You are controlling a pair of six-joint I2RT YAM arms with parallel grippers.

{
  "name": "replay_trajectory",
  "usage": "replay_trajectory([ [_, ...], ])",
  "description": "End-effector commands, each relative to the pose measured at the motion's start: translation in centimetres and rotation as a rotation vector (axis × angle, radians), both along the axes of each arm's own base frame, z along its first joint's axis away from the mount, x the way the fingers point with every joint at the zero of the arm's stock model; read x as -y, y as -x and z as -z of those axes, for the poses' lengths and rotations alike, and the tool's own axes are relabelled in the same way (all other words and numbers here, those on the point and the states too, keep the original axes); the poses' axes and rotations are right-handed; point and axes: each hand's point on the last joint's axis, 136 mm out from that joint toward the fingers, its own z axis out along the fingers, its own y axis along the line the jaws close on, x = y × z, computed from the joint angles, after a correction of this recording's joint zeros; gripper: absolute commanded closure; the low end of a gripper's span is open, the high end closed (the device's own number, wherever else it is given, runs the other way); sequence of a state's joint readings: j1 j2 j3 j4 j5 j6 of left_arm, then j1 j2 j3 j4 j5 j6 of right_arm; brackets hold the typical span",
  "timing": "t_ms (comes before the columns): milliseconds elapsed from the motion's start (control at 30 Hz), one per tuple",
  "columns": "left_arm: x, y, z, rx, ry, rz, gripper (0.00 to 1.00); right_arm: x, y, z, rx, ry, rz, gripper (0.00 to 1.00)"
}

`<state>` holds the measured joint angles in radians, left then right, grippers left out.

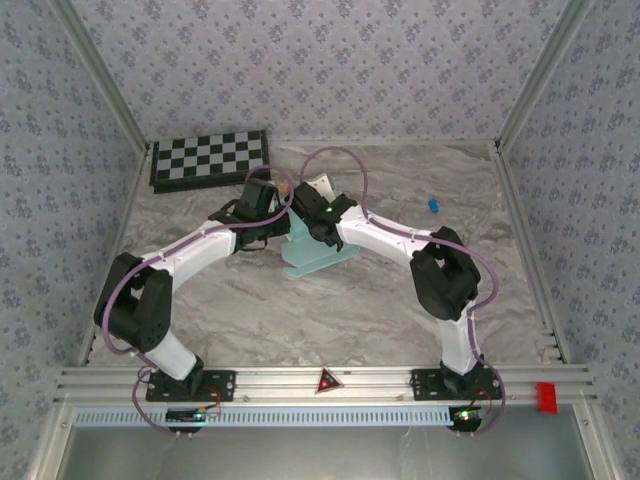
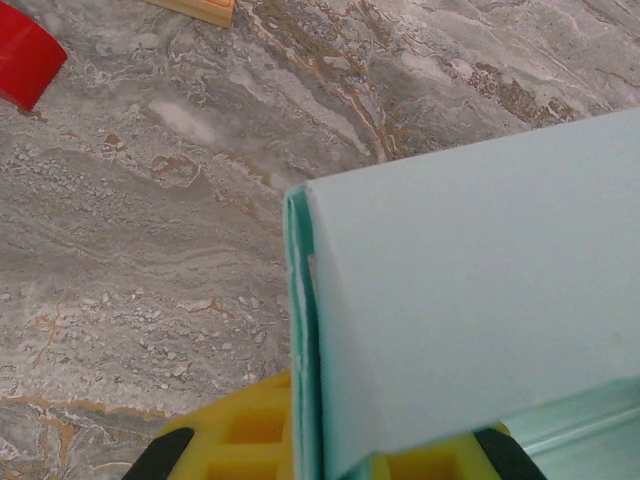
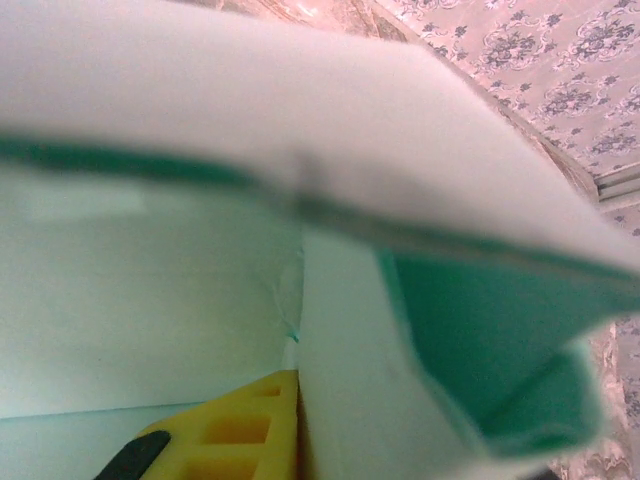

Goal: Fold the paper box

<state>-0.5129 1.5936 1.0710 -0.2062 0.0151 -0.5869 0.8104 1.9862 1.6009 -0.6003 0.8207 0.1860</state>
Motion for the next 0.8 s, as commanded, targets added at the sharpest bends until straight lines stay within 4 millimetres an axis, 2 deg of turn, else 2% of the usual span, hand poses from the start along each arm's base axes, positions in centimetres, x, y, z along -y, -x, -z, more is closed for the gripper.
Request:
replay_trajectory([
  [0,0.2,0.1,-0.5,-0.005,-0.024,0.025,1.0,2.8,0.0,0.7,-0.013,0.173,0.056,0.85],
  [433,0.1,0.1,-0.5,-0.007,-0.026,0.022,1.0,3.6,0.0,1.4,-0.041,0.16,0.08,0.9],
  [600,0.2,0.0,-0.6,-0.005,-0.022,0.029,1.0,1.9,0.3,1.8,-0.081,0.056,0.014,0.89],
  [767,0.3,0.0,-0.5,-0.009,-0.018,0.028,1.0,0.2,0.8,1.2,-0.089,-0.035,-0.041,0.86],
])
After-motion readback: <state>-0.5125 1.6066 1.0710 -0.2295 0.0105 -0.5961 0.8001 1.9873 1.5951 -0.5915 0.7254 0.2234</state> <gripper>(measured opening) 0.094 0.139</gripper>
